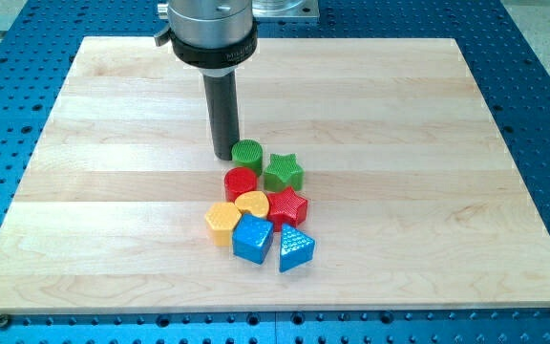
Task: Push the red star into the red circle
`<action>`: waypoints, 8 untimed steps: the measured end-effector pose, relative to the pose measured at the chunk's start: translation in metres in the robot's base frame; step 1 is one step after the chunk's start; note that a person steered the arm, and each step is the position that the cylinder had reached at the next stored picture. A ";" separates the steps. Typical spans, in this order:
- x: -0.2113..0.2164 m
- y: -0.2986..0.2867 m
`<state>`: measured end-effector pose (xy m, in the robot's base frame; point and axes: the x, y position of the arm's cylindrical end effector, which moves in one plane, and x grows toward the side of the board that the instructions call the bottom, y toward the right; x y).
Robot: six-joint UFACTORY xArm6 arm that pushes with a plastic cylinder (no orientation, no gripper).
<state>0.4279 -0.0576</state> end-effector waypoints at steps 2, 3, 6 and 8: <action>-0.054 0.000; -0.066 0.033; -0.048 0.090; 0.057 0.169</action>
<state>0.4850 0.1118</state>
